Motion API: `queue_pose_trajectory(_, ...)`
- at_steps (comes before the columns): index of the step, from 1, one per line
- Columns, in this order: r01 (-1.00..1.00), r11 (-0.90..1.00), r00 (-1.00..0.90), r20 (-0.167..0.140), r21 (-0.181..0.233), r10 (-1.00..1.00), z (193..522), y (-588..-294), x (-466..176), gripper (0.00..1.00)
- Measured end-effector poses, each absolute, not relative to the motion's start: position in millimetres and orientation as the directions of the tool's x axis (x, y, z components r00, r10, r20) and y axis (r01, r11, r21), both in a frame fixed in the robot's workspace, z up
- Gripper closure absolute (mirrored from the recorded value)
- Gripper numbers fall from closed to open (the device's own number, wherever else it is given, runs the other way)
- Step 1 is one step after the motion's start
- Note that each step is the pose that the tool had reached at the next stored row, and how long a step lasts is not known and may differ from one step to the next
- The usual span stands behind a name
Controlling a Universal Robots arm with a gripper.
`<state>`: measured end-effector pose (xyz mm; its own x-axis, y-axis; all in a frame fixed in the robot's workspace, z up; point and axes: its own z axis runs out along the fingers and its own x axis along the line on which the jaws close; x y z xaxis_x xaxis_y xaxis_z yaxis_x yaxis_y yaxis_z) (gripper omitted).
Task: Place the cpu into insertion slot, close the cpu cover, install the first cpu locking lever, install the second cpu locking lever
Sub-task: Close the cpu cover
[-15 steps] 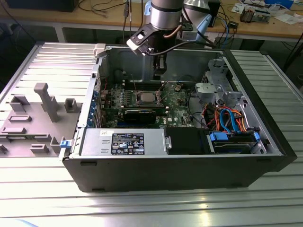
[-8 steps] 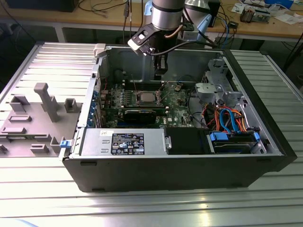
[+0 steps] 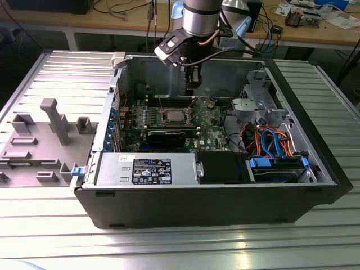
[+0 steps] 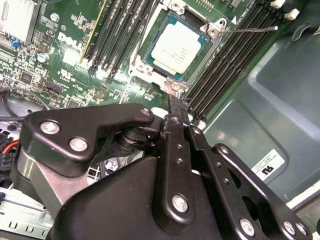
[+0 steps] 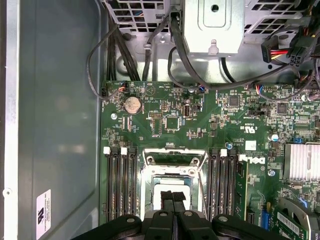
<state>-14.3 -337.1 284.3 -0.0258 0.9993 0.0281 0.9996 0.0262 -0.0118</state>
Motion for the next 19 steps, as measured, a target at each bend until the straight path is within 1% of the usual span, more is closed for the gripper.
queue_pose_trajectory(19,1.0,0.026,-0.026,0.028,-0.012,0.999,284.3,-337.1,-4.6,0.89)
